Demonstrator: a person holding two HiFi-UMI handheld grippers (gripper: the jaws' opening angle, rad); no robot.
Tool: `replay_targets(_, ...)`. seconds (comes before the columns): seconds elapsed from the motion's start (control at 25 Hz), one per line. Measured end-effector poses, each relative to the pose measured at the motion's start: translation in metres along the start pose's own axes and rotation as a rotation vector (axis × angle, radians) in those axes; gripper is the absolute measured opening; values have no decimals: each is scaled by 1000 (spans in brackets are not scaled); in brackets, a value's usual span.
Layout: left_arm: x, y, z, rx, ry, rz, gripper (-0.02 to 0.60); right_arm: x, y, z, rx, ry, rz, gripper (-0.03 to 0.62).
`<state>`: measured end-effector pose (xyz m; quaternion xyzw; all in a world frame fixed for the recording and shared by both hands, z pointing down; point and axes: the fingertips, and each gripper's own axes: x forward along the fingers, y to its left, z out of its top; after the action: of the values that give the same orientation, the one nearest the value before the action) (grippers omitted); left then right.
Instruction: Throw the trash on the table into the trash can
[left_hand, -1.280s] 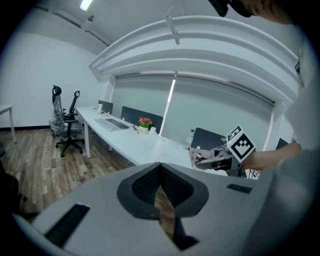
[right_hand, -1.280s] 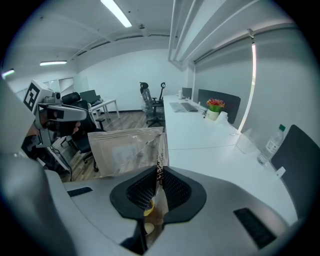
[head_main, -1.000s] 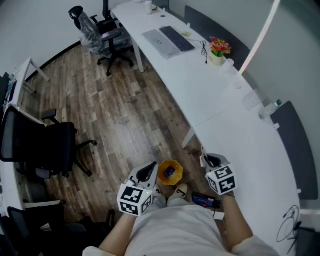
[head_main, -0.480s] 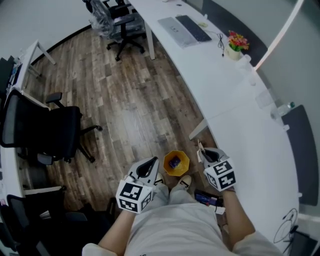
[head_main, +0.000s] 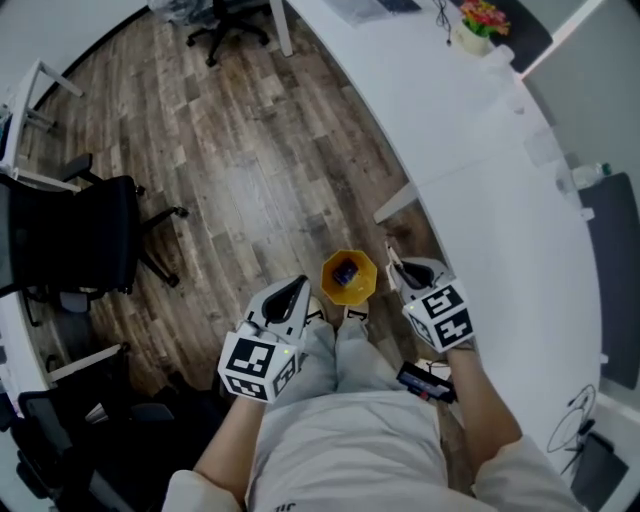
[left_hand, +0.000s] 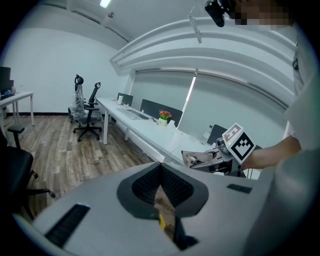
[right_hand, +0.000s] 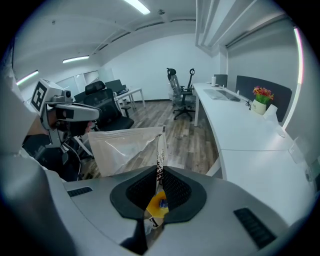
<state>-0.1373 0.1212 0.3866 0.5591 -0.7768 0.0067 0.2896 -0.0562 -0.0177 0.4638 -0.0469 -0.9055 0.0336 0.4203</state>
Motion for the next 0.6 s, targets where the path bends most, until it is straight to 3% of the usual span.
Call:
replay_targets(0.24,23,7,-26,-22,43,-7,2,29,-5,-30,2,70,32,49)
replay_targets(0.6,63,32,-94,-69,120,-4,2,87,11,-88,6,152,111,49)
